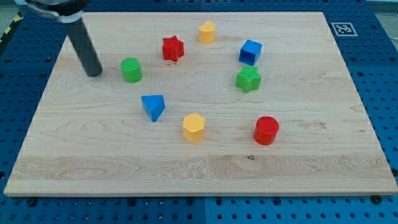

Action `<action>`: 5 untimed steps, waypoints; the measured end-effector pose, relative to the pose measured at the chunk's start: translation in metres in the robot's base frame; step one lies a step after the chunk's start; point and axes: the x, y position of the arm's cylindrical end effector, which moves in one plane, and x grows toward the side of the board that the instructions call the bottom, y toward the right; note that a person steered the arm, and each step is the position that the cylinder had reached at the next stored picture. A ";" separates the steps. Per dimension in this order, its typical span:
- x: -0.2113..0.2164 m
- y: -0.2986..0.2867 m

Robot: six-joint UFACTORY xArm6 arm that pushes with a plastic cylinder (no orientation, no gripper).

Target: Push the blue cube towards center

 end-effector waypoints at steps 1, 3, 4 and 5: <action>0.000 0.037; 0.005 0.085; 0.039 0.088; 0.060 0.125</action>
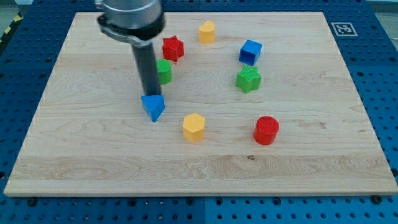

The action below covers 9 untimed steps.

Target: Push the blue cube towards center

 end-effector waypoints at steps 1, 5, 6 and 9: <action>0.009 0.038; 0.009 0.088; 0.013 0.138; -0.012 0.195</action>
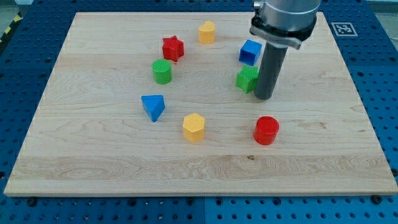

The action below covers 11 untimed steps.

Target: Push the blue cube towards center

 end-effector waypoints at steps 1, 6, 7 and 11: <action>-0.045 0.013; -0.112 0.024; -0.110 0.024; -0.105 -0.024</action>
